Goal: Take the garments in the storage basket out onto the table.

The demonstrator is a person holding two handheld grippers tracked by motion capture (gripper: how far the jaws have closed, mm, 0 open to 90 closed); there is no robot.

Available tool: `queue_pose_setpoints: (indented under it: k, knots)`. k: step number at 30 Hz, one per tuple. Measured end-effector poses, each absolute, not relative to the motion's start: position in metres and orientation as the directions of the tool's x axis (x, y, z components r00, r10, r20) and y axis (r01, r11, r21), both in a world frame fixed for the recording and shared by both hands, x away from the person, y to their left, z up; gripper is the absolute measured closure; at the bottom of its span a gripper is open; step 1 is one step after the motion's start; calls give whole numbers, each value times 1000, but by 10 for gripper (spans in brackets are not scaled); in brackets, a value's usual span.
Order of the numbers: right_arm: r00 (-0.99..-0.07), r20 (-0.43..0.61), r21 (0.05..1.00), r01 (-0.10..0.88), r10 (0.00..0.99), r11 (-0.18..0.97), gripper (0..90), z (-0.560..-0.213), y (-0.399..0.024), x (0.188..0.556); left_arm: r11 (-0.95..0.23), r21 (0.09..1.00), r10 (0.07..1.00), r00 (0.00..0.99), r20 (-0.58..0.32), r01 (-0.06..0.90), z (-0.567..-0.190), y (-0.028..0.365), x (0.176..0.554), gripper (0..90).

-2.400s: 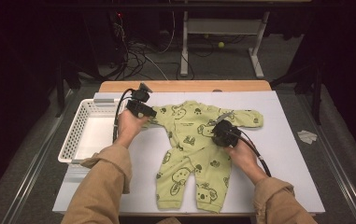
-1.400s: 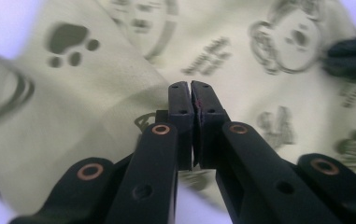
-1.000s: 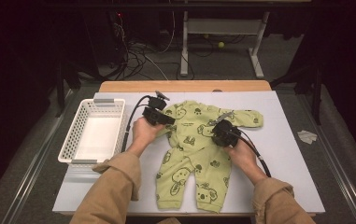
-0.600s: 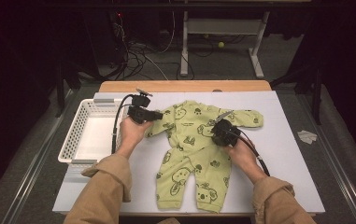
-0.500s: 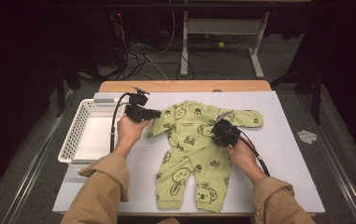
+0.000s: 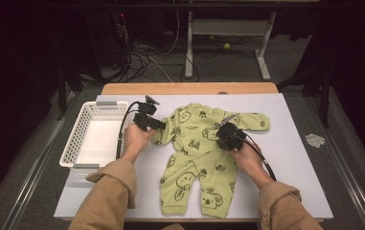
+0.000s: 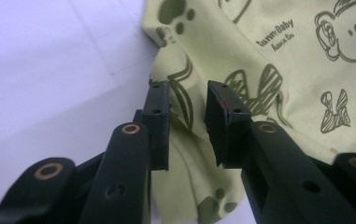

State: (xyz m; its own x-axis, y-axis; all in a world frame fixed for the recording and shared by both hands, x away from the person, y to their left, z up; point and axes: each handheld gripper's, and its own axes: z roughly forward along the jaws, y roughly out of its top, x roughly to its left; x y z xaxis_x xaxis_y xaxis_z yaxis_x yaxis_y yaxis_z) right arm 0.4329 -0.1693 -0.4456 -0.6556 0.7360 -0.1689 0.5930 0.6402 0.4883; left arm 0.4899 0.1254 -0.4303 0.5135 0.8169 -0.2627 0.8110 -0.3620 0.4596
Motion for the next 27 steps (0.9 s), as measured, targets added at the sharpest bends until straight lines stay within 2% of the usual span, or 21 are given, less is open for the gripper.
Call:
queue_pose_setpoints:
  k: [2, 6, 10, 13, 23, 25, 27]
  knots:
    - [-656, -170, 488, 592, 735, 641, 838, -446, -170, 433, -379, 451, 815, 523, -251, 808, -436, 117, 491, 616]
    - [-657, -162, 489, 595, 737, 638, 842, -445, -170, 433, -392, 433, 814, 525, -246, 812, -445, 107, 493, 622]
    - [-669, -157, 484, 589, 727, 646, 900, -445, -170, 433, -409, 422, 814, 532, -232, 810, -445, 107, 493, 750]
    - [-674, -166, 479, 583, 720, 657, 900, -445, -169, 433, -411, 414, 833, 519, -193, 812, -441, 109, 491, 816]
    - [-668, -159, 466, 598, 727, 652, 900, -442, -181, 436, -372, 399, 901, 429, -61, 838, -429, 135, 488, 816]
    - [-662, -147, 468, 608, 735, 641, 900, -441, -186, 436, -354, 407, 910, 410, -57, 842, -429, 138, 490, 770]
    - [-658, -141, 480, 607, 739, 633, 900, -438, -191, 436, -337, 423, 908, 410, -91, 841, -428, 140, 490, 727]
